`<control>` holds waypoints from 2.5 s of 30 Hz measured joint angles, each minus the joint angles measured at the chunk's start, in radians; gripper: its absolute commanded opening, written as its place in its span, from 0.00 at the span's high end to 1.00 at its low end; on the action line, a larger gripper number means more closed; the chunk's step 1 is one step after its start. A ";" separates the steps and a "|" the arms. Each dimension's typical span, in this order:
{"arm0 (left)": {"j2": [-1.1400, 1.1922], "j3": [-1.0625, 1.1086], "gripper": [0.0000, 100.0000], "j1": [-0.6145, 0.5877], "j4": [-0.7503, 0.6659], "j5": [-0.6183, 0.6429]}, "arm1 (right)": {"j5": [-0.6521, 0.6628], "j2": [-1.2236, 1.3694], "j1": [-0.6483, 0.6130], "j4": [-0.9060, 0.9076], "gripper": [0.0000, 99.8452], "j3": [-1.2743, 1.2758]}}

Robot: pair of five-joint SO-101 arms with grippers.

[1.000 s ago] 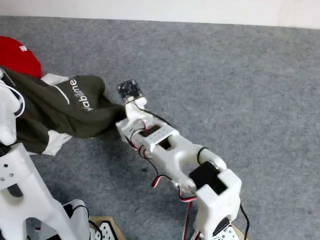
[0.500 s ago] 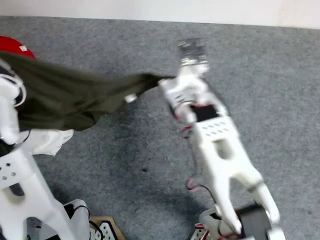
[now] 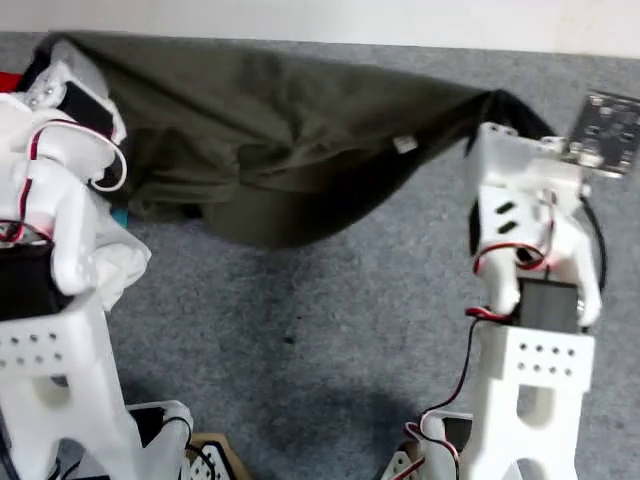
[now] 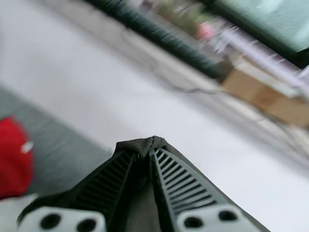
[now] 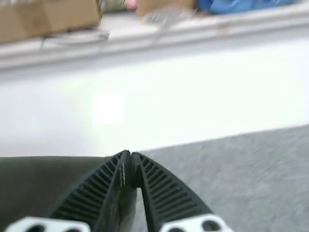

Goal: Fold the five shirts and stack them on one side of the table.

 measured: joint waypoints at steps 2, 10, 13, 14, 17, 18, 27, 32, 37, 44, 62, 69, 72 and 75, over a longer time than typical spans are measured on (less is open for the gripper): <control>0.000 -0.078 0.99 0.031 0.037 0.000 | 0.000 -0.002 0.025 0.068 0.99 -0.091; -0.005 -0.439 0.99 0.069 0.390 0.000 | 0.000 0.104 0.060 0.526 0.99 -0.695; -0.006 -0.476 0.99 0.069 0.551 0.000 | 0.018 0.181 0.061 0.763 0.99 -0.948; -0.006 -0.476 0.99 0.069 0.598 0.000 | 0.034 0.204 0.061 0.844 0.99 -1.013; 0.012 -0.423 0.99 0.069 0.671 -0.034 | 0.049 0.296 0.061 1.025 0.99 -1.106; 0.026 -0.391 0.99 0.069 0.672 -0.058 | 0.051 0.325 0.061 1.065 0.99 -1.117; 0.172 -0.086 0.99 0.021 0.499 -0.123 | 0.054 0.671 0.061 1.059 0.99 -0.980; 0.175 0.054 0.99 0.020 0.313 -0.126 | 0.054 0.838 0.061 0.845 0.99 -0.858; 0.175 0.201 0.87 0.020 0.130 -0.127 | 0.054 0.962 0.069 0.641 0.98 -0.821; 0.175 0.411 0.68 0.020 -0.052 -0.176 | 0.054 1.020 0.066 0.578 0.92 -0.819; 0.175 0.545 0.68 -0.040 0.238 -0.183 | 0.100 0.614 -0.087 0.786 0.93 -0.453; 0.175 0.657 0.68 -0.038 0.233 -0.181 | 0.109 0.183 -0.094 0.542 0.93 0.101; 0.176 0.712 0.68 -0.023 0.149 -0.183 | 0.109 0.117 -0.094 0.364 0.93 0.359; 0.178 0.773 0.68 -0.020 0.044 -0.183 | 0.109 0.104 -0.114 0.236 0.93 0.528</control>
